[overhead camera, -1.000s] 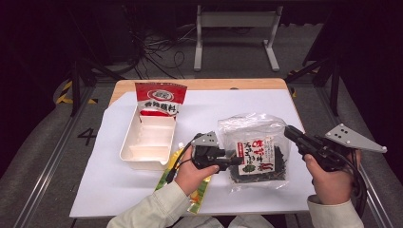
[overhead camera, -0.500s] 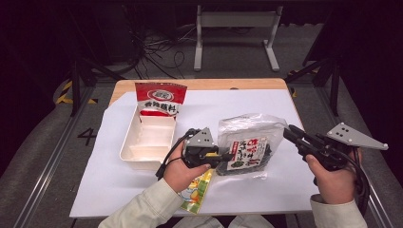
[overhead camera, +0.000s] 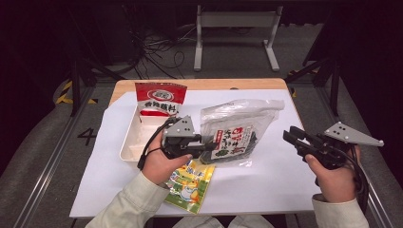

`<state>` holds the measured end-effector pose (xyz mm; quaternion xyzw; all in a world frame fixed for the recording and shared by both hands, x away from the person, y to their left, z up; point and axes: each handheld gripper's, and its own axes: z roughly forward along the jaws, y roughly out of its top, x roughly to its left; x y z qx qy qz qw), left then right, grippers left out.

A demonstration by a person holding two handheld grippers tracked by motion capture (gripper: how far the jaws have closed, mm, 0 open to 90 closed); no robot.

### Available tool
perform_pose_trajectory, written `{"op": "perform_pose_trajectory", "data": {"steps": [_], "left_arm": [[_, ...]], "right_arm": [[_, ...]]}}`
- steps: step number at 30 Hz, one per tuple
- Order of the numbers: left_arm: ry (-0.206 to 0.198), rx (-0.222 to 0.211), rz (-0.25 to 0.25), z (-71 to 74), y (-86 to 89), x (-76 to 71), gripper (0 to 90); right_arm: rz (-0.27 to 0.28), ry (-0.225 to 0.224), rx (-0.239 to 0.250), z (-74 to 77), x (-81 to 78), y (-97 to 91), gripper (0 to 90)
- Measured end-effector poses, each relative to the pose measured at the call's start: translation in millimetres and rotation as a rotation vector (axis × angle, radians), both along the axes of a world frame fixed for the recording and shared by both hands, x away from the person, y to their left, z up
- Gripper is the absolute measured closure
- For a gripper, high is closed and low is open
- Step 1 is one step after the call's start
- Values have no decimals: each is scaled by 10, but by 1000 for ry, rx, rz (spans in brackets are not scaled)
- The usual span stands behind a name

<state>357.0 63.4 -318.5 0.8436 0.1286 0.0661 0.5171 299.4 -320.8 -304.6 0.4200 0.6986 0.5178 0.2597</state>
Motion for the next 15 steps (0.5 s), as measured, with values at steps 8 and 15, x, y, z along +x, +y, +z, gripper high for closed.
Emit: {"op": "perform_pose_trajectory", "data": {"steps": [8, 15], "left_arm": [[-26, 1, 29, 174, 226, -40, 755], [-33, 6, 73, 215, 381, -28, 756]], "right_arm": [[-4, 45, 0, -77, 53, -20, 644], [-13, 84, -14, -155, 114, -37, 641]]}}
